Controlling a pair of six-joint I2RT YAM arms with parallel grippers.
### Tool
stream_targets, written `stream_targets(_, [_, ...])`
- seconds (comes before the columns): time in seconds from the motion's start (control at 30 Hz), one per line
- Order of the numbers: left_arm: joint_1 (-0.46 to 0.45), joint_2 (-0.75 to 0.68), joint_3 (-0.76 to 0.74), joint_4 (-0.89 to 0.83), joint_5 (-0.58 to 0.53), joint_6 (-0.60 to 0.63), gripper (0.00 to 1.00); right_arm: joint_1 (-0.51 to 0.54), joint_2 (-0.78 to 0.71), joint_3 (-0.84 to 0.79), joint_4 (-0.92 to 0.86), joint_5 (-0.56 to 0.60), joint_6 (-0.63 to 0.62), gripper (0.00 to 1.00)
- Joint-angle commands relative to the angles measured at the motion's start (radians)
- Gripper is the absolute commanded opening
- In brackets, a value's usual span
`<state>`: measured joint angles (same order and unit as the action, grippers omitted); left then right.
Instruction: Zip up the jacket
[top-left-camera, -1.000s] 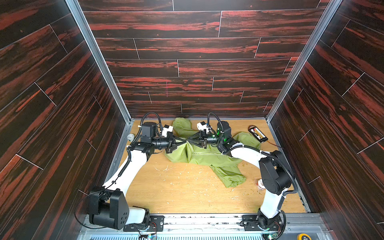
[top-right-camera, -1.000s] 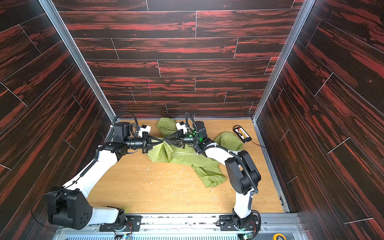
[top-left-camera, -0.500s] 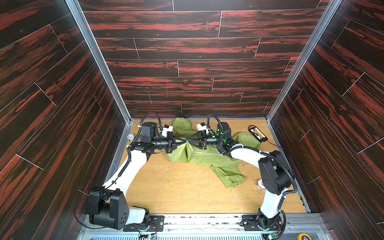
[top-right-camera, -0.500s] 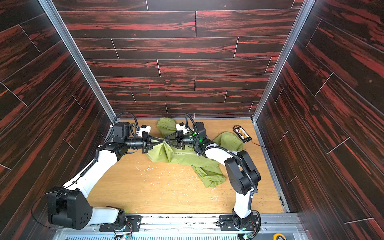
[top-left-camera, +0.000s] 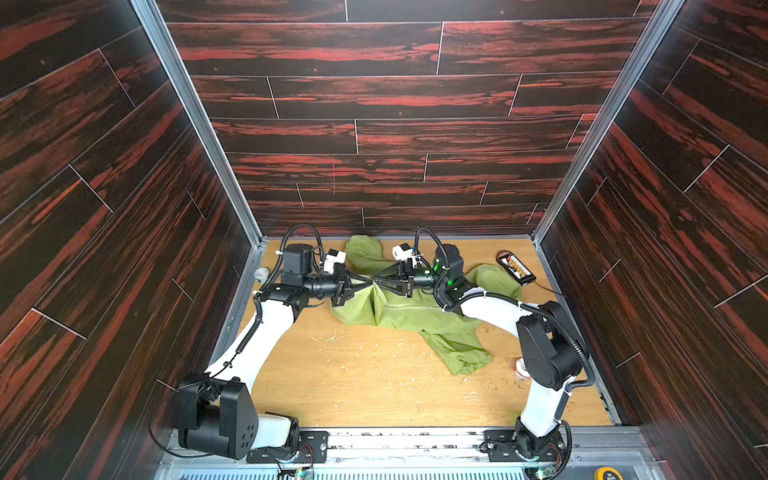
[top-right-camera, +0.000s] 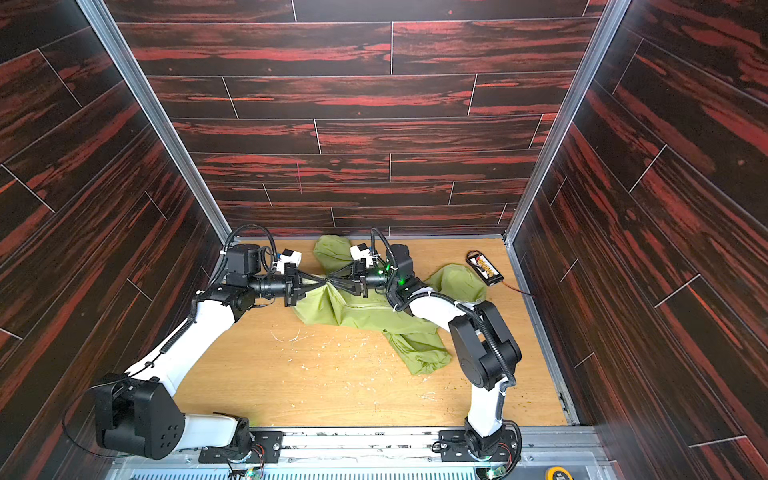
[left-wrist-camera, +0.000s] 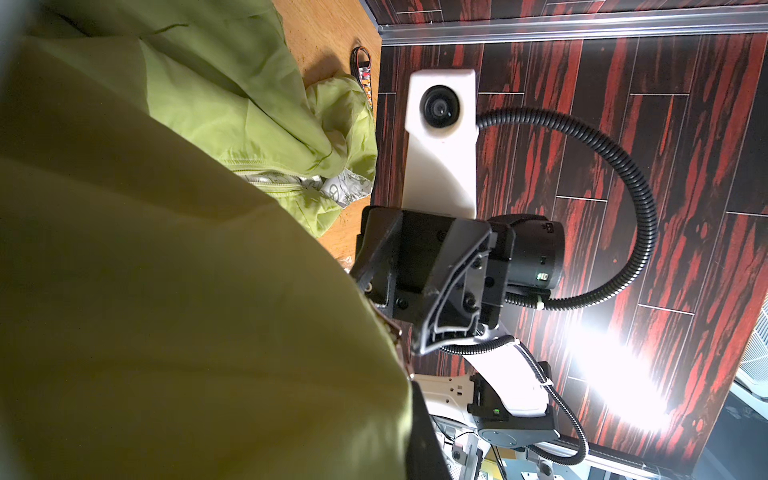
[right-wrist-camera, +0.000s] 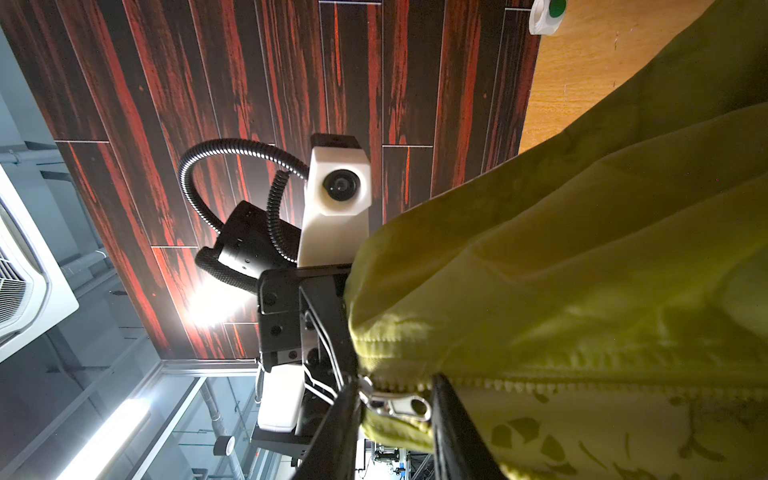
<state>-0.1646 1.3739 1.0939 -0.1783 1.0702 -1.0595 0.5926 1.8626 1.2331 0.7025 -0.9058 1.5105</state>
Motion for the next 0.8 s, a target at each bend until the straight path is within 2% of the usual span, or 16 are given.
stream_targets(0.0, [-0.002,0.003,-0.009,0.036,0.014,-0.003,0.0,-0.007,-0.023,-0.009,0.015,-0.002,0.001,0.29])
stream_targets(0.27, [-0.002,0.008,-0.009,0.037,0.017,-0.002,0.0,-0.017,-0.039,-0.035,0.018,0.004,-0.002,0.21])
stream_targets(0.5, [-0.002,0.007,-0.016,0.037,0.019,-0.001,0.0,-0.018,-0.032,-0.026,0.05,0.0,0.018,0.19])
stream_targets(0.57, [-0.001,0.004,-0.017,0.039,0.019,-0.002,0.0,-0.018,-0.029,-0.028,0.07,0.0,0.033,0.21])
stream_targets(0.67, [-0.001,0.003,-0.016,0.039,0.022,0.0,0.0,-0.018,-0.026,-0.037,0.067,0.008,0.037,0.33])
stream_targets(0.77, [-0.002,0.001,-0.014,0.038,0.023,-0.003,0.0,-0.017,-0.015,-0.034,0.062,0.008,0.04,0.37])
